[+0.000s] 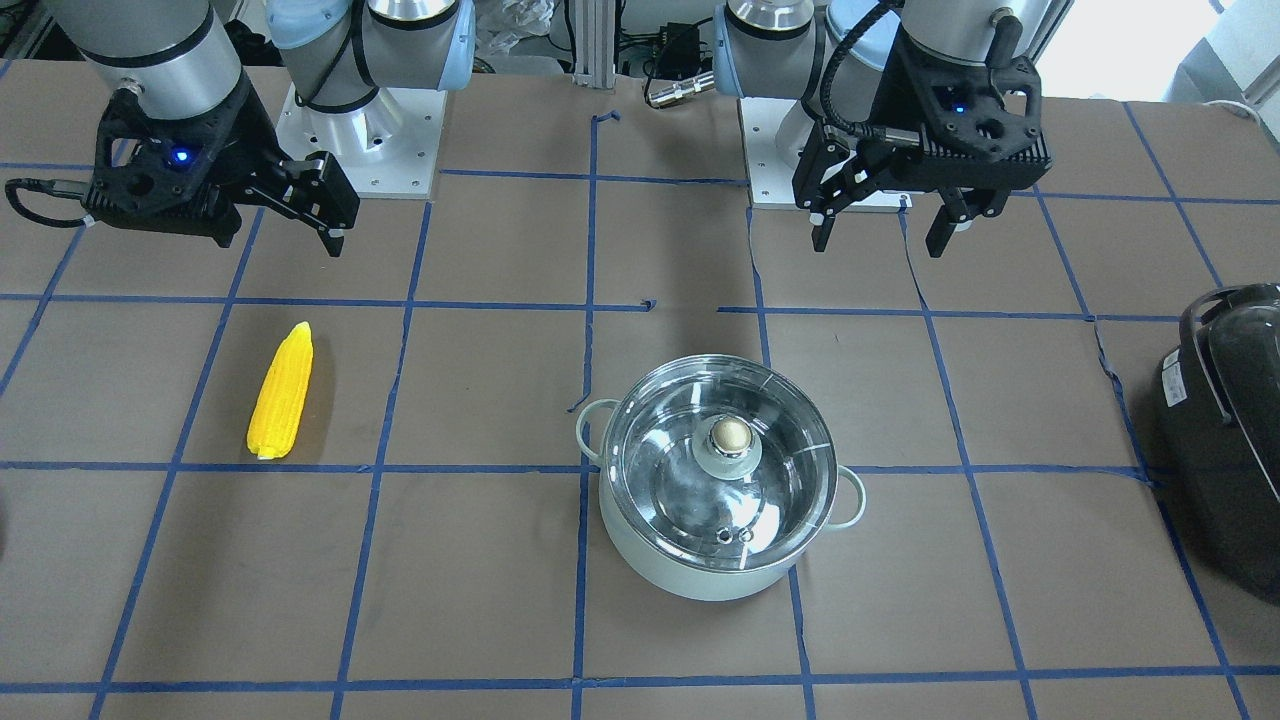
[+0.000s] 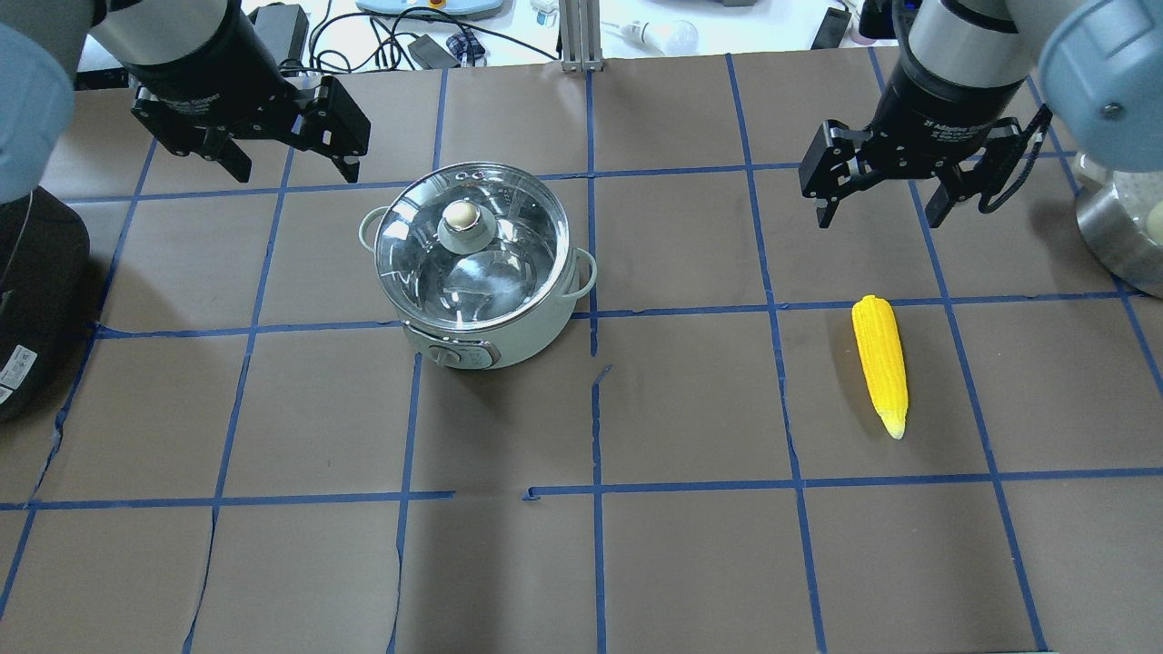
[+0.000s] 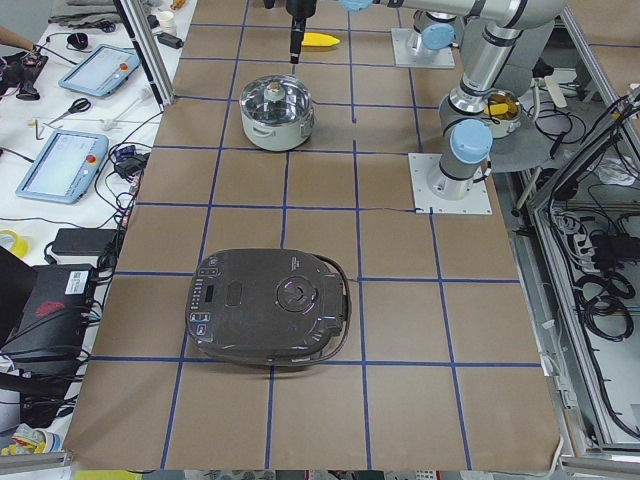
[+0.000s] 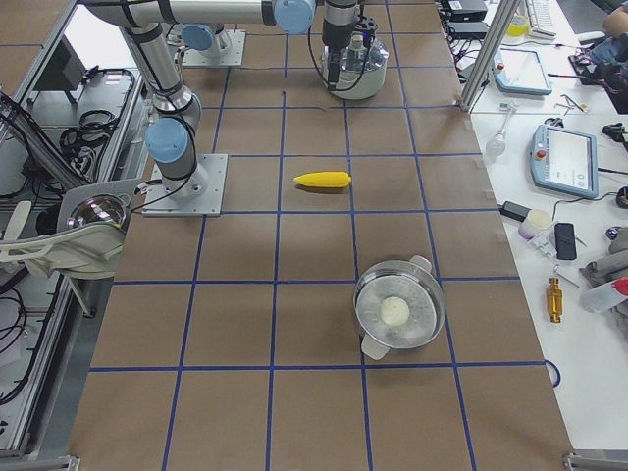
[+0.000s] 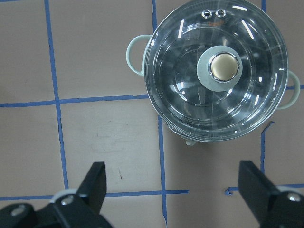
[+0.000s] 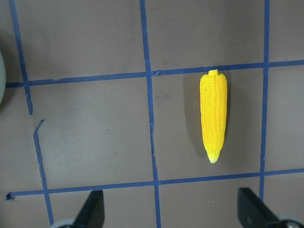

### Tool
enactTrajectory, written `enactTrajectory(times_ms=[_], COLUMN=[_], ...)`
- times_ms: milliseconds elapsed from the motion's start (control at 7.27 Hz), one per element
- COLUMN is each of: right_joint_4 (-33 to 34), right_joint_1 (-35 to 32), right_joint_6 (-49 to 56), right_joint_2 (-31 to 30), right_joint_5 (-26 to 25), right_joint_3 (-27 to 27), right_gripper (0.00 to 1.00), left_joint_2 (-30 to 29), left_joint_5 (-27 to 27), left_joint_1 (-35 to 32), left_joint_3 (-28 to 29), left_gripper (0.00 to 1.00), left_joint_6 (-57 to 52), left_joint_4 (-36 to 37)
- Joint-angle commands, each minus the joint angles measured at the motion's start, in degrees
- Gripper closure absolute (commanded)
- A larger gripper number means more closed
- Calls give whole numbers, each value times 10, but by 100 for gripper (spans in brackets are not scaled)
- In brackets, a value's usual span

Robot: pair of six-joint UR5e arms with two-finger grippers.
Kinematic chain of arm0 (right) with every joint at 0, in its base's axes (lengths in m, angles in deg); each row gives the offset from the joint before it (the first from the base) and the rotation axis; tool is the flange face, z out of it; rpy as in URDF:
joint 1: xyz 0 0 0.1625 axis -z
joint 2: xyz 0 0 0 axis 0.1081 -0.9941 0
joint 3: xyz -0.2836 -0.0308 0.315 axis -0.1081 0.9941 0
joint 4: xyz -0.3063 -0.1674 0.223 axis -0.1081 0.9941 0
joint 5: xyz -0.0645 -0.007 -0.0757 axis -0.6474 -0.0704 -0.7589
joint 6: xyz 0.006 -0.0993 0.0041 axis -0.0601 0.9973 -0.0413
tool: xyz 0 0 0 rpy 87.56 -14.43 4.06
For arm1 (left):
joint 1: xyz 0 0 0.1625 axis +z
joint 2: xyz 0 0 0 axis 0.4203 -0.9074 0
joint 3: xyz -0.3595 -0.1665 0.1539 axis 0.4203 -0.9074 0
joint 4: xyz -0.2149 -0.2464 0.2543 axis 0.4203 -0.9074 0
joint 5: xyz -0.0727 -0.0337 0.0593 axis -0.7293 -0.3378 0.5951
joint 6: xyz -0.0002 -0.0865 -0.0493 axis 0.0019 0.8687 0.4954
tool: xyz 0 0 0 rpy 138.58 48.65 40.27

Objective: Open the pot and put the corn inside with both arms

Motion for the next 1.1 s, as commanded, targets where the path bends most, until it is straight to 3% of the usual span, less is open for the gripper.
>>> enactTrajectory(times_ms=[0,275,550,962], right_joint_4=[0,0,5,31], right_joint_1=[0,0,1,10], right_joint_6=[1,1,1,2], right_joint_2=[-1,-2,-2,2], right_joint_5=[2,2,2,-6], right_joint_3=[0,0,1,-2], right_gripper=[0,0,0,0], left_joint_2=[-4,-40,-107,-192], left_joint_5=[0,-13,-13,-25], left_joint_1=[1,-6,-40,-70], left_joint_3=[3,10,13,-16], left_gripper=[0,0,0,0], left_joint_6=[8,37,82,121], left_joint_4=[2,11,103,163])
